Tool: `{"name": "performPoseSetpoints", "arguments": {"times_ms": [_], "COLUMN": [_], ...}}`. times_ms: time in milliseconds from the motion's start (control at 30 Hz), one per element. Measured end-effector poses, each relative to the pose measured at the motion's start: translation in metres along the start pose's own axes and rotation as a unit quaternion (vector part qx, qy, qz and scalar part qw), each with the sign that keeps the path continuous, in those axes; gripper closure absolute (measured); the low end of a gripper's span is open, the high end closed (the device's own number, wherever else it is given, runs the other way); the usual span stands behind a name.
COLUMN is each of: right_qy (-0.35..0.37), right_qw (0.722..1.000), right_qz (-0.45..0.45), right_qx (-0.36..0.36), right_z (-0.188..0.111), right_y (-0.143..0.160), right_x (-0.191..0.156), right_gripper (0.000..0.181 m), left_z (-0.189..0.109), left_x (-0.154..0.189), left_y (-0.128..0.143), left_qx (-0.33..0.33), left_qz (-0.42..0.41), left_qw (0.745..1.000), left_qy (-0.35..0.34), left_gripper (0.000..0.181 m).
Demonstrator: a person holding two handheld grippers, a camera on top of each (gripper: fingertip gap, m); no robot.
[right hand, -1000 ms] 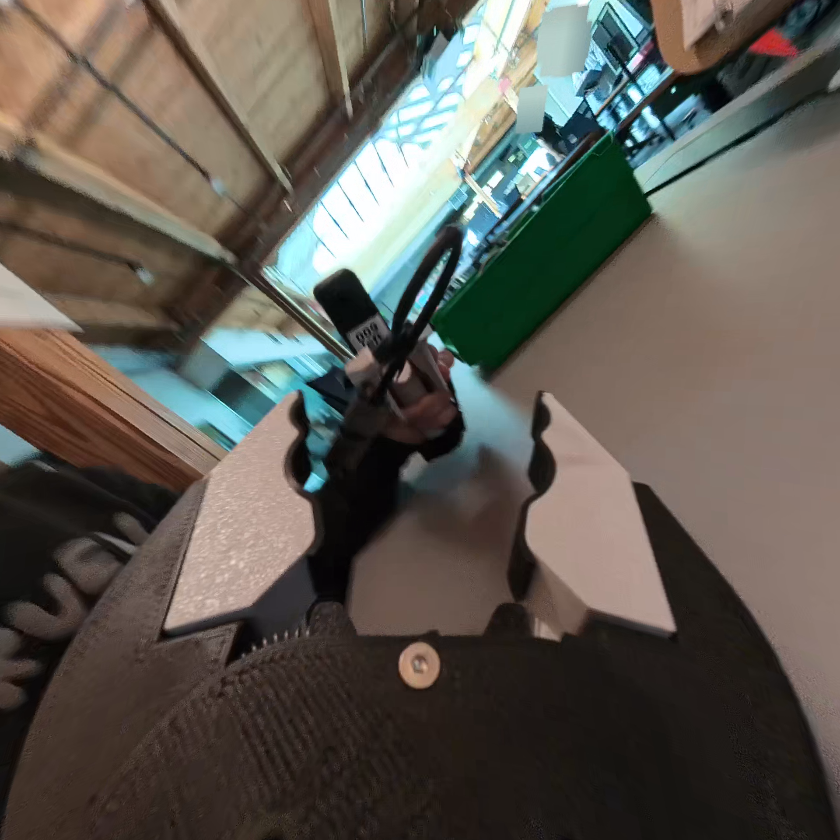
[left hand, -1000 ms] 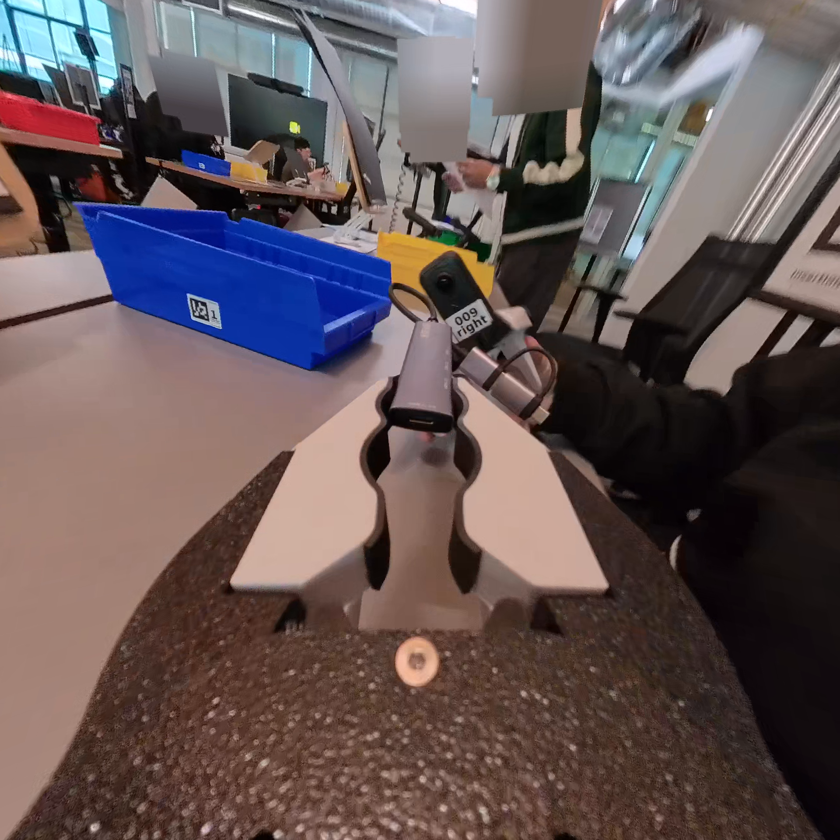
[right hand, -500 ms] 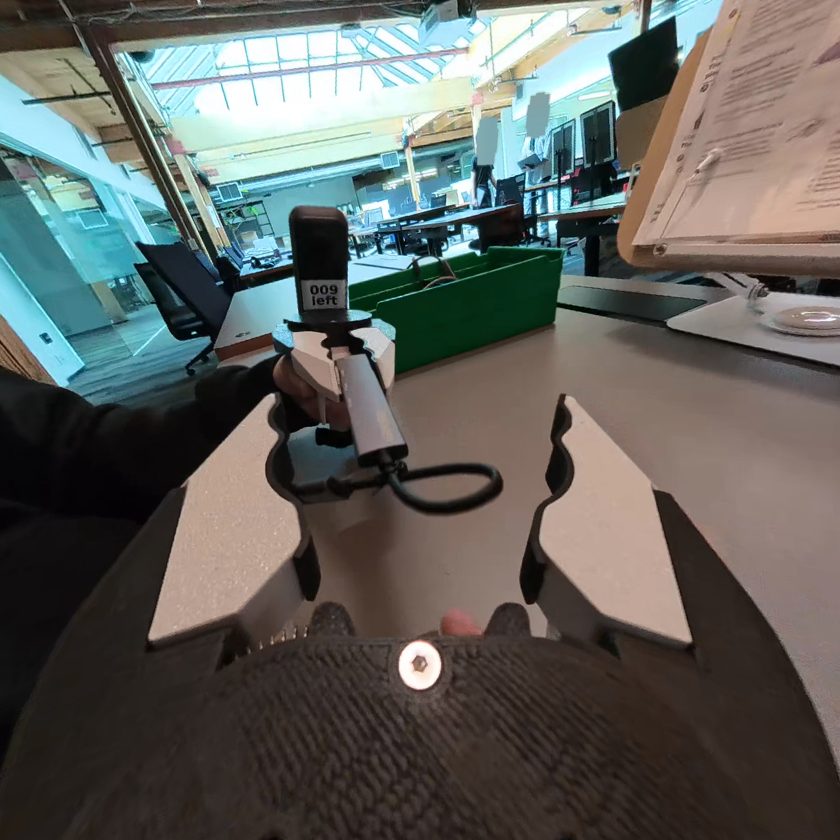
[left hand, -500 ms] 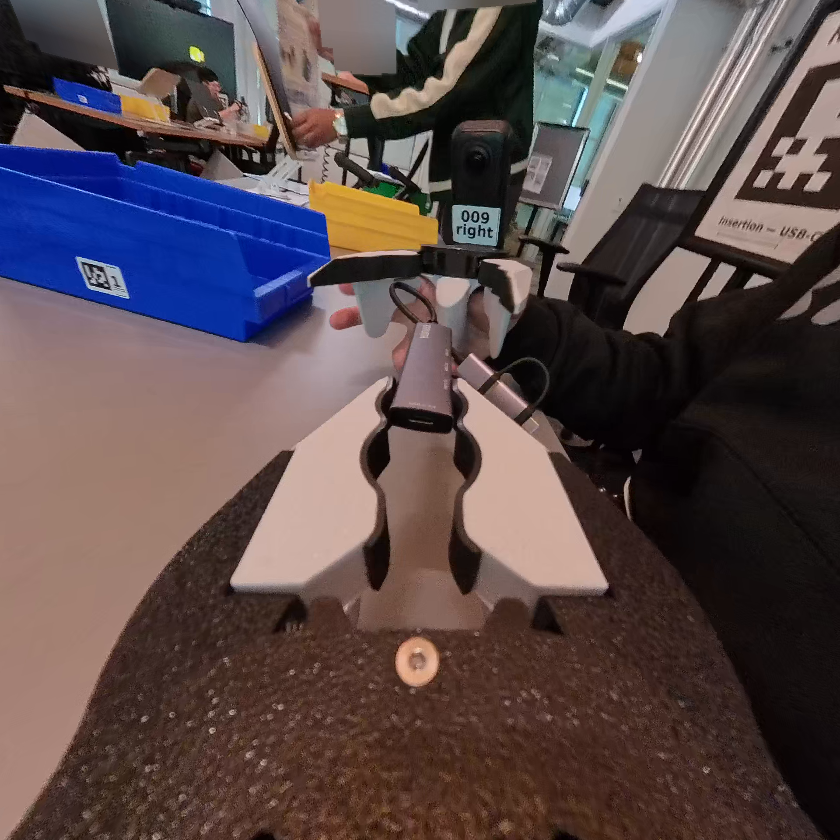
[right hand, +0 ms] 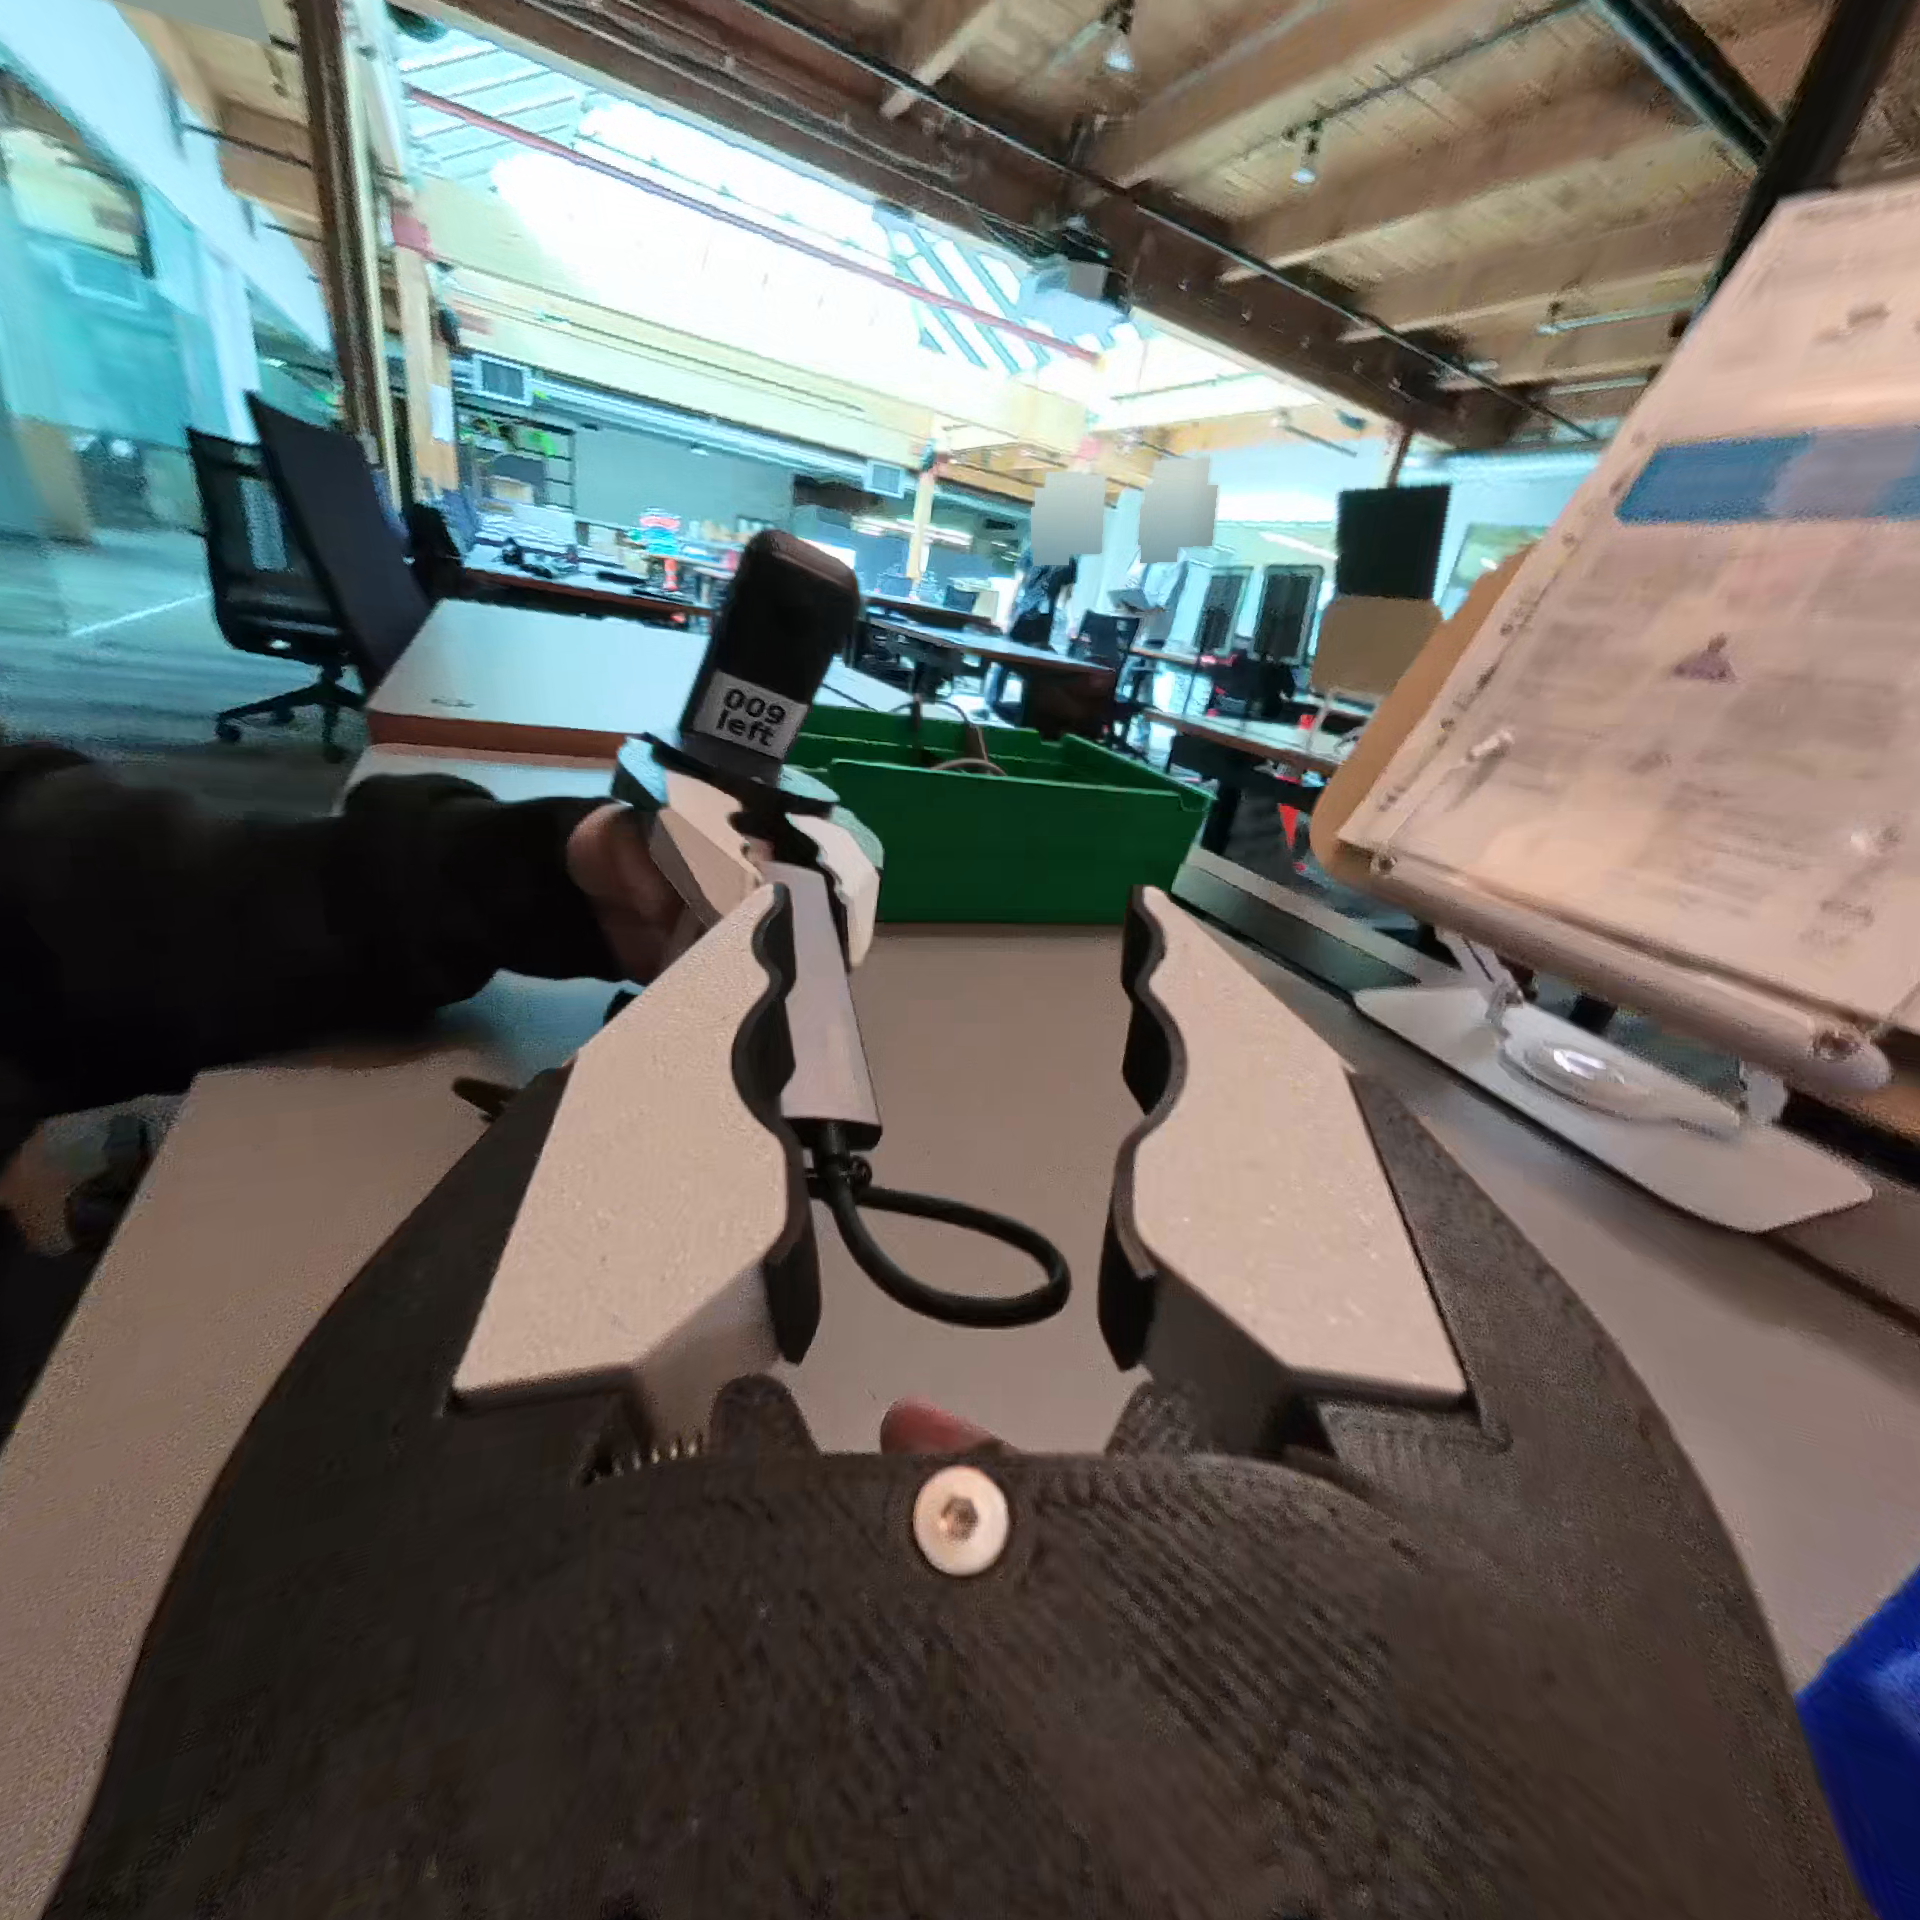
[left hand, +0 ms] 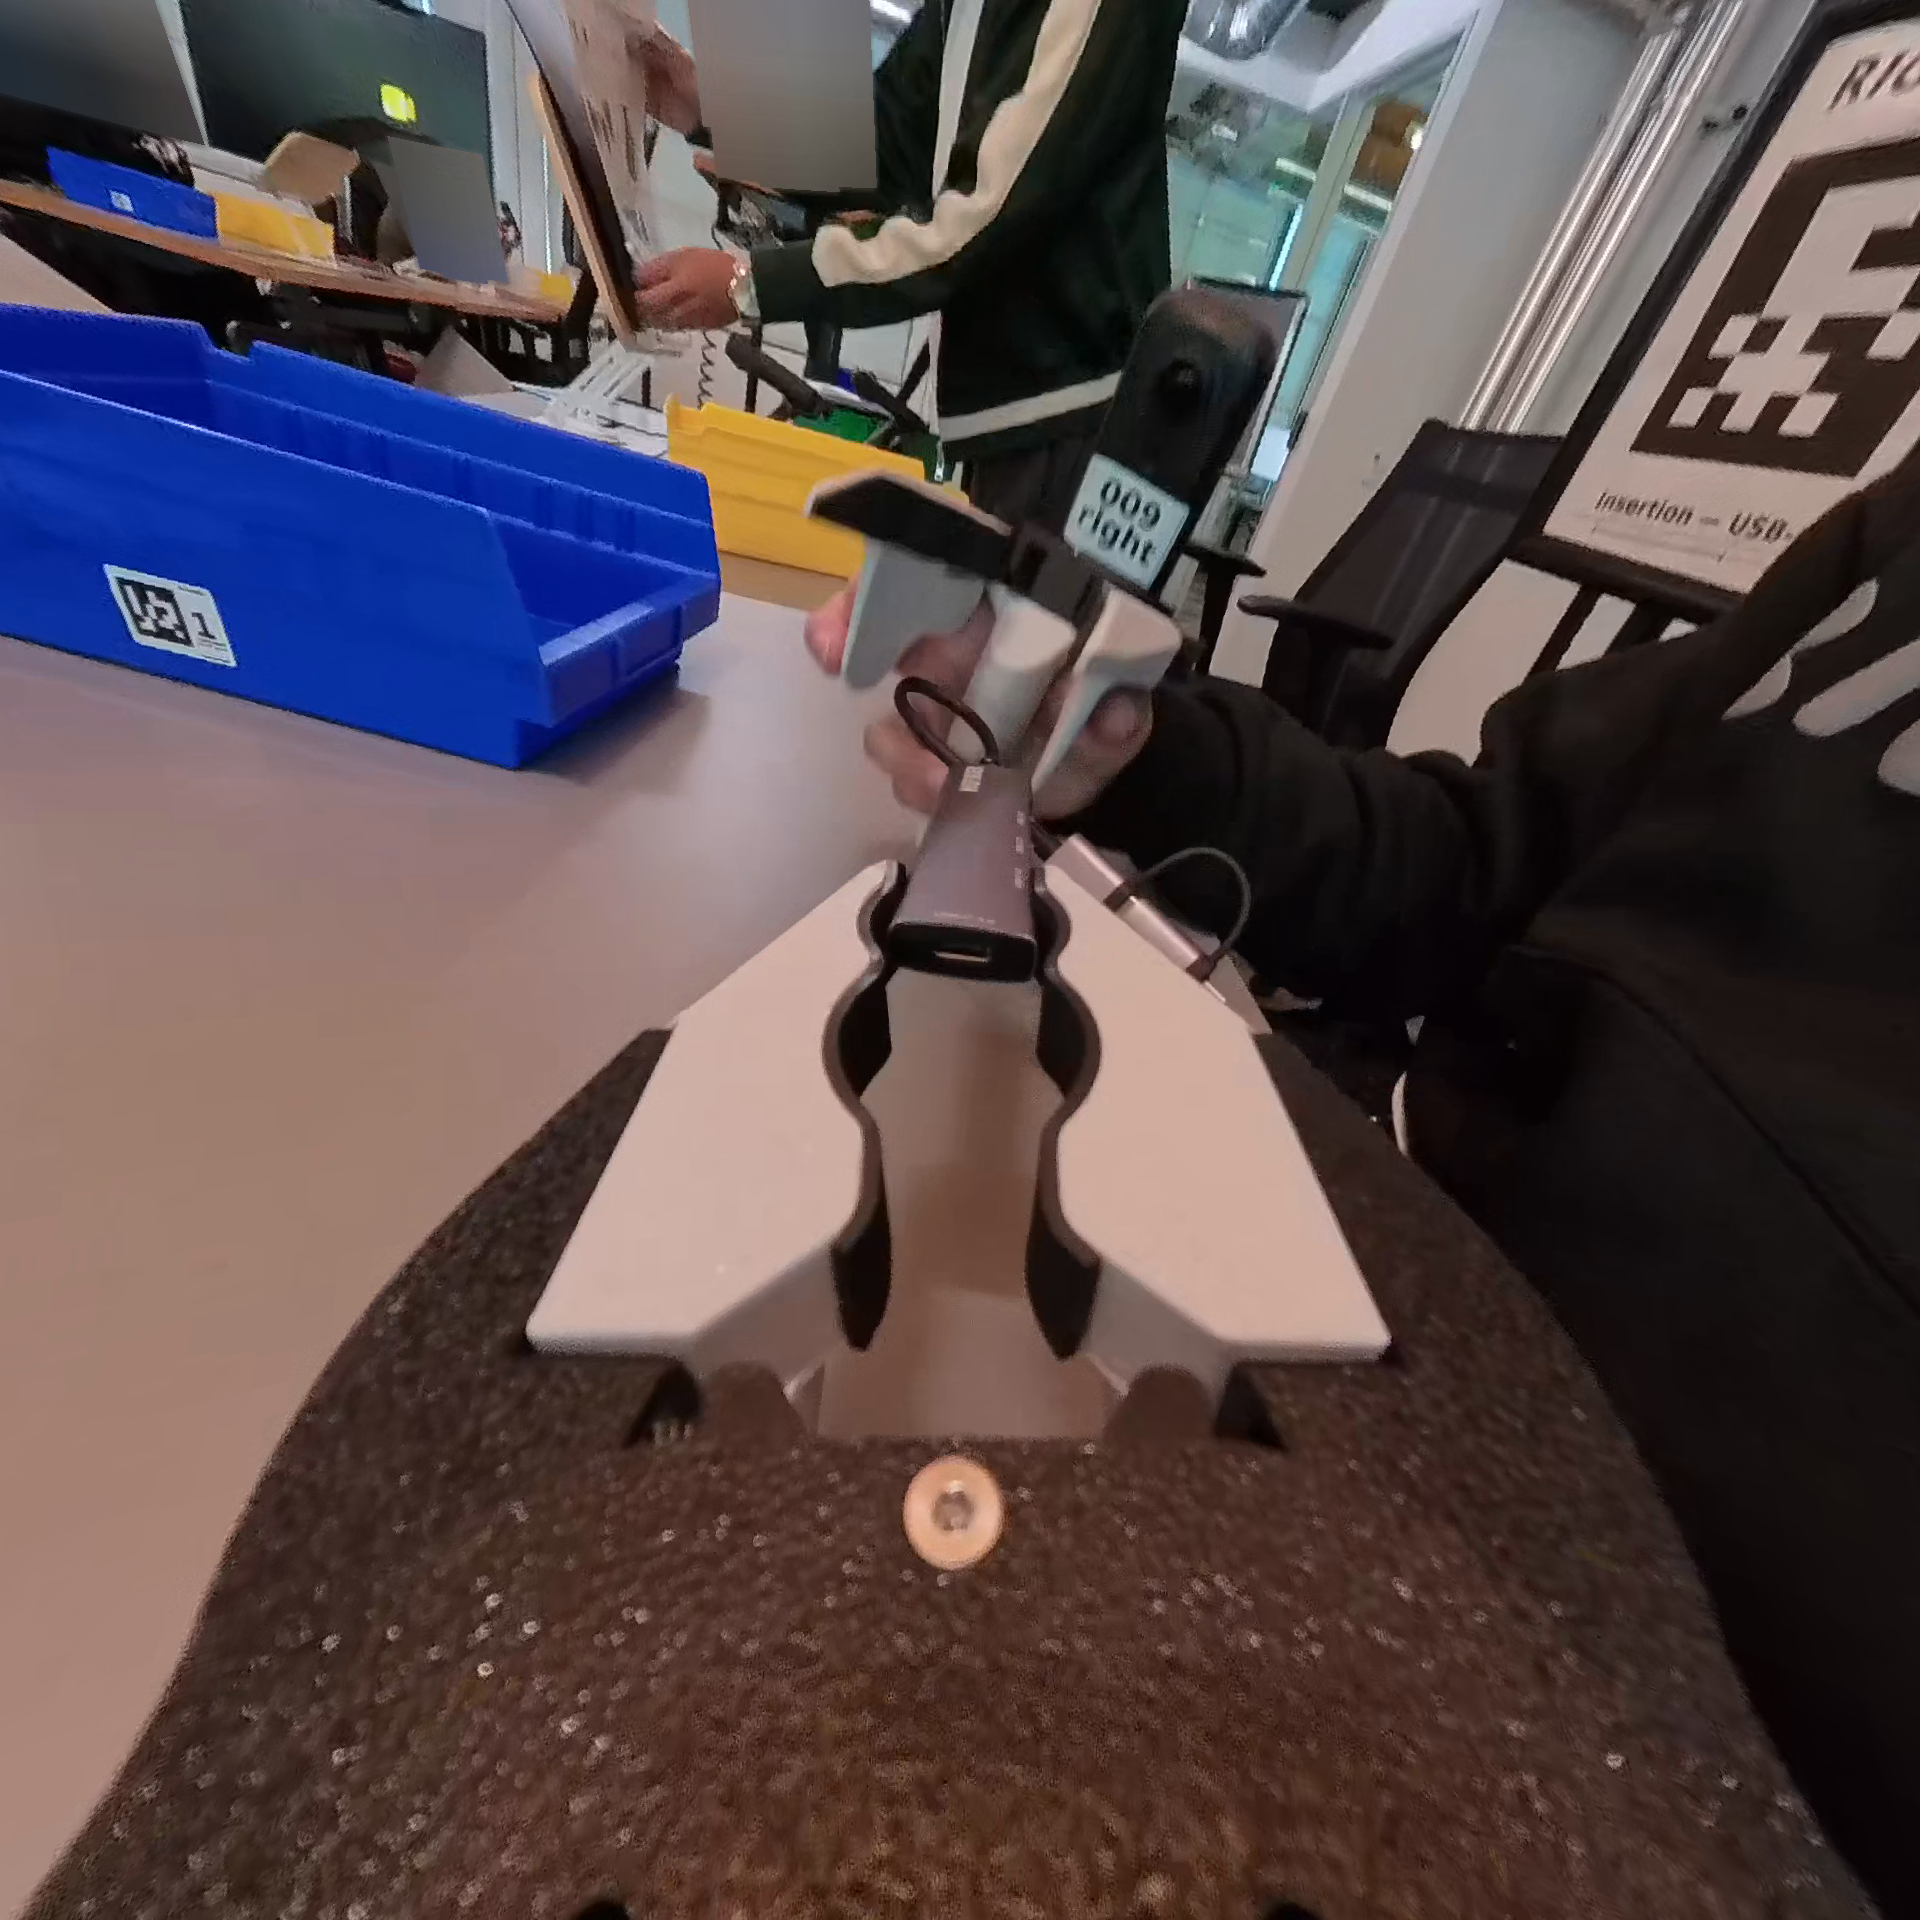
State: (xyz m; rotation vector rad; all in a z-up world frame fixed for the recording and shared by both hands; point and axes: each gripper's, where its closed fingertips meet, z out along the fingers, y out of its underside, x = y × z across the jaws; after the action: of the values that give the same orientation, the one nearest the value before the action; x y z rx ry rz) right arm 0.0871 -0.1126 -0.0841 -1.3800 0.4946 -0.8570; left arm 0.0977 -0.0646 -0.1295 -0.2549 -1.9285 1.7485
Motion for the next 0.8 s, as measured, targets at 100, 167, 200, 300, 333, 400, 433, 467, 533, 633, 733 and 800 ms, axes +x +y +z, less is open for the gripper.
{"name": "performPoseSetpoints", "arguments": {"times_ms": [100,167,200,300,333,400,433,467,533,633,733,800], "right_qy": [-0.066,-0.083,-0.083,-0.076,-0.072,-0.075,-0.075,-0.068,-0.074,-0.083,-0.054,-0.072], "right_qw": [0.997,0.993,0.992,0.989,0.99,0.989,0.99,0.991,0.991,0.99,0.996,0.996], "right_qz": [0.031,0.039,0.042,0.079,0.088,0.102,0.1,0.093,0.086,0.101,0.077,0.055], "right_qx": [-0.041,-0.072,-0.09,-0.094,-0.087,-0.076,-0.071,-0.068,-0.067,-0.047,0.011,-0.006], "right_z": [0.0,0.005,0.007,0.011,0.011,0.011,0.012,0.013,0.013,0.012,0.007,0.007], "right_y": [0.004,0.019,0.029,0.039,0.038,0.038,0.037,0.038,0.037,0.031,0.006,0.003], "right_x": [-0.018,-0.027,-0.029,-0.028,-0.026,-0.026,-0.027,-0.026,-0.029,-0.029,-0.019,-0.027], "right_gripper": [0.12,0.122,0.126,0.128,0.13,0.134,0.134,0.133,0.133,0.134,0.138,0.137], "left_z": [0.002,0.006,0.008,0.008,0.006,0.003,0.003,0.002,0.002,0.004,0.007,0.009], "left_x": [0.005,0.007,0.01,0.011,0.009,0.007,0.007,0.007,0.007,0.008,0.004,0.001], "left_y": [0.0,0.003,0.003,-0.002,-0.004,-0.009,-0.01,-0.009,-0.009,-0.005,0.005,0.013], "left_qx": [-0.001,-0.011,-0.011,0.001,0.01,0.028,0.031,0.03,0.027,0.015,-0.016,-0.039], "left_qz": [0.01,0.019,0.026,0.028,0.024,0.014,0.011,0.011,0.011,0.021,0.035,0.039], "left_qw": [1.0,1.0,0.999,0.999,1.0,0.999,0.999,0.999,0.999,0.999,0.999,0.998], "left_qy": [0.009,0.016,0.02,0.018,0.014,0.013,0.015,0.015,0.019,0.021,0.004,-0.005], "left_gripper": [0.16,0.16,0.16,0.16,0.16,0.16,0.16,0.16,0.16,0.16,0.16,0.16]}}
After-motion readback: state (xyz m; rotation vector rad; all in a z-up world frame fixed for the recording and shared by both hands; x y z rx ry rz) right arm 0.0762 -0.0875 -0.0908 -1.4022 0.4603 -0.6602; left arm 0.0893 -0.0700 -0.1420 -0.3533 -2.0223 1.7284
